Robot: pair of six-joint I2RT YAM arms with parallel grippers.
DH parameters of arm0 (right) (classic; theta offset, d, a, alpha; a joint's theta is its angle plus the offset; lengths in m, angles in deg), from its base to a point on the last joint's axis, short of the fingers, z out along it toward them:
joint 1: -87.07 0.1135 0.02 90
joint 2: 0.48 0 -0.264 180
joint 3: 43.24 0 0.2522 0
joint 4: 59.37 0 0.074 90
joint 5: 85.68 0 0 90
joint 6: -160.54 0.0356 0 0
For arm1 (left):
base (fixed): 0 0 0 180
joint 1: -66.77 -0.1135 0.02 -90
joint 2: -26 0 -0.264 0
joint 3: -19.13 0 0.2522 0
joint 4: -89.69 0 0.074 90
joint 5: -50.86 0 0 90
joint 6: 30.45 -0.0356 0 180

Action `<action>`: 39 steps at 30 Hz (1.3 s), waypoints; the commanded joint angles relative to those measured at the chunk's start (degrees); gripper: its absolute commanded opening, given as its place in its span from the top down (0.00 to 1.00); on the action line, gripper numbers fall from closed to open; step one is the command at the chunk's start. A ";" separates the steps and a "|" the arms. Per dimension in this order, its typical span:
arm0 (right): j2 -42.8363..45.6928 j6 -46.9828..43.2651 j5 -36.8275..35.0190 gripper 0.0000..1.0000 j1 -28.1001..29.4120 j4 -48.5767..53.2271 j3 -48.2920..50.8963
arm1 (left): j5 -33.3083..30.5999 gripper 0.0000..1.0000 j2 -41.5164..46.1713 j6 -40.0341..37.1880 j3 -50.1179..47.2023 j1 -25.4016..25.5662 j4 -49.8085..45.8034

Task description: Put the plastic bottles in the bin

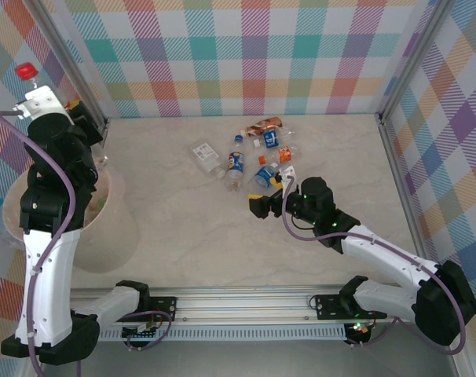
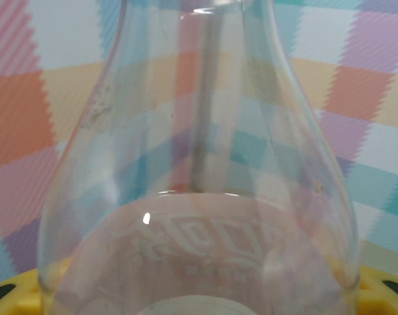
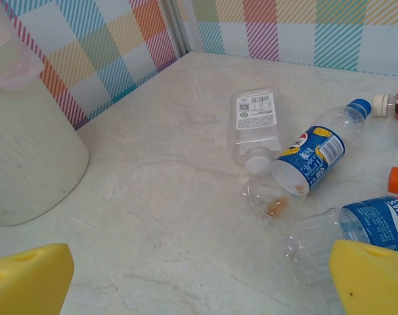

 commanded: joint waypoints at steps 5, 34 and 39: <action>-0.25 -0.45 -0.34 0.00 0.35 0.32 -2.20 | -7.25 0.49 0.89 -0.62 -6.27 -11.72 -1.23; 2.39 -1.31 -0.75 0.00 0.34 4.01 -1.86 | -11.20 0.09 8.27 7.72 -30.77 -38.58 4.62; 2.40 -1.30 -0.97 0.00 0.35 4.09 -1.82 | -6.92 0.04 8.60 12.74 -26.53 -38.57 -2.71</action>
